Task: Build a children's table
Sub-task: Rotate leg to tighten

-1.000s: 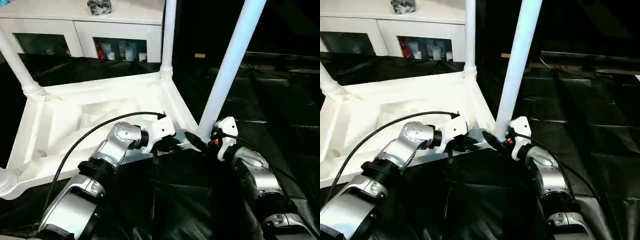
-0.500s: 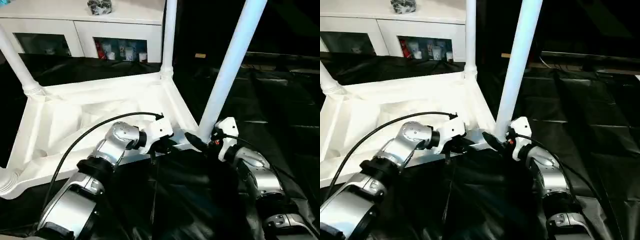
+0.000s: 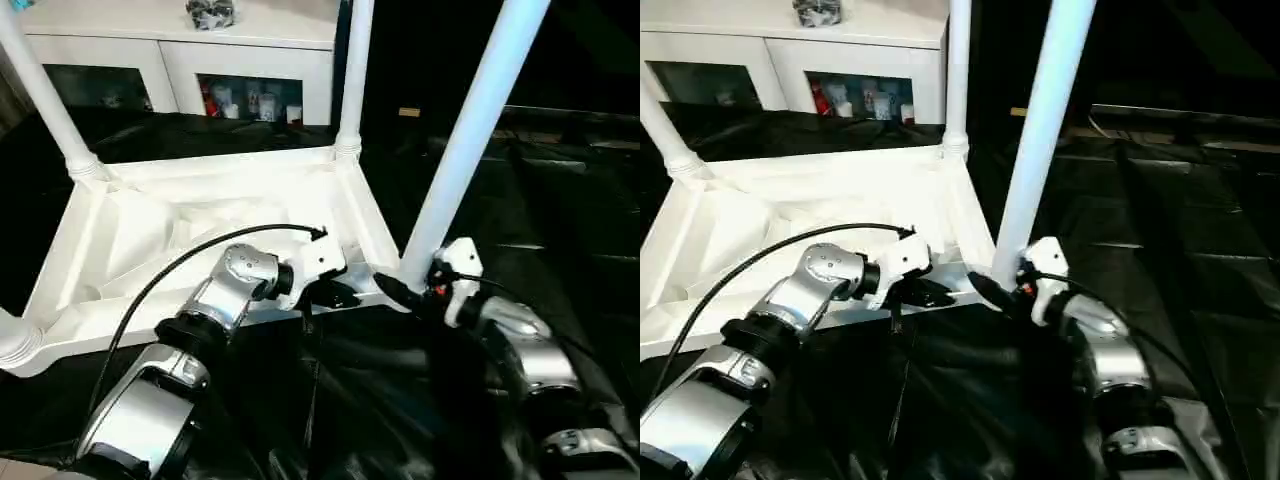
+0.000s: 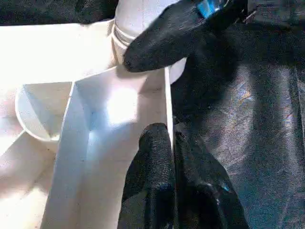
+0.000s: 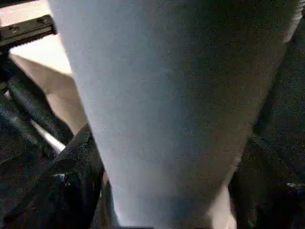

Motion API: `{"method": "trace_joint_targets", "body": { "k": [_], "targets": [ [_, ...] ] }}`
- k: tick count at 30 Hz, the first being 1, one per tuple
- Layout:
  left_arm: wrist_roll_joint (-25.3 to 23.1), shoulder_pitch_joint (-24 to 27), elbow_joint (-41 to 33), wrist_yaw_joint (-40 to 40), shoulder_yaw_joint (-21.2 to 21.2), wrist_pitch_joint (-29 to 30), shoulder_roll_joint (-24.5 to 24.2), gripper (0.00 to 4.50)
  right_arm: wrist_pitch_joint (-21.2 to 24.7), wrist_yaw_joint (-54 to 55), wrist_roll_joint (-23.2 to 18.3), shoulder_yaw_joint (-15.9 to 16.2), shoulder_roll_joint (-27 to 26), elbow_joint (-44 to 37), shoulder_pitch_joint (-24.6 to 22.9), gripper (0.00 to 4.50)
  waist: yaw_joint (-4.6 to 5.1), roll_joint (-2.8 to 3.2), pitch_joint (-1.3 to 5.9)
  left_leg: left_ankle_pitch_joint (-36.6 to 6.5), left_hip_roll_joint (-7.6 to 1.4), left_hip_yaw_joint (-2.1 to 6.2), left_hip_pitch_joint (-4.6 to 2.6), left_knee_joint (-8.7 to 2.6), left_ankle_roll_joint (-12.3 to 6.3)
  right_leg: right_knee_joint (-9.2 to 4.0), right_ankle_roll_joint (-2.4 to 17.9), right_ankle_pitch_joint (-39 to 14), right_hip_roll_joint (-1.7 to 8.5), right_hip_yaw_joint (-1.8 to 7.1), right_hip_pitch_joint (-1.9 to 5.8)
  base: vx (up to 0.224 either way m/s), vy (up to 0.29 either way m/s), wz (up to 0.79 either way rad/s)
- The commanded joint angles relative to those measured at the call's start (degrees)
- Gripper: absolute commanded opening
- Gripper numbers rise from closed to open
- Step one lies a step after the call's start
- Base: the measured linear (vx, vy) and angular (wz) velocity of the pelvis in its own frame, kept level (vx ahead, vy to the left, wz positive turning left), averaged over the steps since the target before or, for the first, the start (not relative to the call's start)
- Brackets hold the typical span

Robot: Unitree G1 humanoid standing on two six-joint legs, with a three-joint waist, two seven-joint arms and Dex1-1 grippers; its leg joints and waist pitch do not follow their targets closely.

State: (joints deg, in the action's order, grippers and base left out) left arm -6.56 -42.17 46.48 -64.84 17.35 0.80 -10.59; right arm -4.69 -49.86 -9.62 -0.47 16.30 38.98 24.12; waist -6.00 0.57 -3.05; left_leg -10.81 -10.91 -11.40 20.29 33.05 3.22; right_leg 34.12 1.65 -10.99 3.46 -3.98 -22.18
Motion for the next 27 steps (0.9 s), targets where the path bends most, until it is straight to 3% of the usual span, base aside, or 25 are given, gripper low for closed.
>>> {"method": "trace_joint_targets", "body": {
  "k": [1, 3, 7, 11, 14, 19, 27],
  "targets": [
    [1.08, 0.0, -0.55, -2.24, 0.81, -1.3, 0.27, 0.0, 1.58, -2.26, -0.7, 0.06, 1.3, 0.84, 0.52, 3.89, -0.23, -0.1, 3.79, -7.36, -2.97, 1.32, -0.16, -3.15, -5.39, -3.35, 14.75, -3.66, 5.38, 2.89, 3.04, 0.0, 0.0, 0.0],
    [1.63, 0.55, -1.25, -3.65, 1.0, -1.83, 0.07, 0.0, 2.77, -5.57, -1.42, 0.48, 2.55, 0.34, 0.67, 3.98, -0.45, -0.07, 3.77, -7.49, -3.02, 1.28, -0.19, -3.1, -5.95, -3.37, 14.92, -3.82, 5.41, 2.84, 3.02, 0.0, 0.0, 0.0],
    [2.91, 2.13, -3.92, -8.13, 1.51, -2.4, -0.85, 0.0, 3.35, -15.74, -0.01, 5.01, 6.77, -2.79, -0.71, 4.42, -0.8, -0.42, 3.66, -7.74, -3.02, 1.29, -0.04, -3.04, -6.39, -3.49, 14.19, -5.73, 5.39, 2.78, 3.05, 0.0, 0.0, 0.0],
    [3.79, 3.0, -5.46, -10.34, 1.74, -2.09, -1.37, 0.0, 2.12, -19.26, 0.97, 6.87, 7.74, -3.09, -0.63, 4.42, -0.76, -0.4, 3.56, -9.02, -3.08, 1.32, -0.21, -3.15, -5.81, -3.82, 13.65, -9.01, 5.49, 2.75, 2.76, 0.0, 0.0, 0.0],
    [4.14, 3.57, -6.24, -11.52, 1.87, -1.99, -1.74, 0.0, 2.55, -21.06, 0.29, 7.03, 7.61, -2.57, -0.06, 4.1, -0.74, -0.36, 3.52, -9.6, -3.16, 1.37, -0.31, -3.25, -5.22, -3.94, 13.32, -10.61, 5.52, 2.81, 2.69, 0.0, 0.0, 0.0],
    [4.73, 4.94, -8.76, -13.64, 2.34, -0.93, -2.71, 0.0, 4.03, -23.33, -1.42, 7.5, 7.49, -3.38, -0.03, 3.8, -0.54, -0.45, 3.69, -7.8, -3.09, 1.38, -0.03, -3.11, -6.04, -3.51, 13.84, -7.6, 5.38, 2.74, 2.82, 0.0, 0.0, 0.0],
    [4.4, 5.83, -9.92, -13.49, 2.34, -0.52, -3.35, 0.0, 4.8, -24.5, -1.35, 8.61, 6.17, -5.02, -1.98, 3.28, -0.48, -0.49, 3.55, -8.57, -3.15, 1.38, -0.19, -3.26, -5.58, -3.8, 13.06, -10.27, 5.41, 2.76, 2.64, 0.0, 0.0, 0.0]
  ]
}}
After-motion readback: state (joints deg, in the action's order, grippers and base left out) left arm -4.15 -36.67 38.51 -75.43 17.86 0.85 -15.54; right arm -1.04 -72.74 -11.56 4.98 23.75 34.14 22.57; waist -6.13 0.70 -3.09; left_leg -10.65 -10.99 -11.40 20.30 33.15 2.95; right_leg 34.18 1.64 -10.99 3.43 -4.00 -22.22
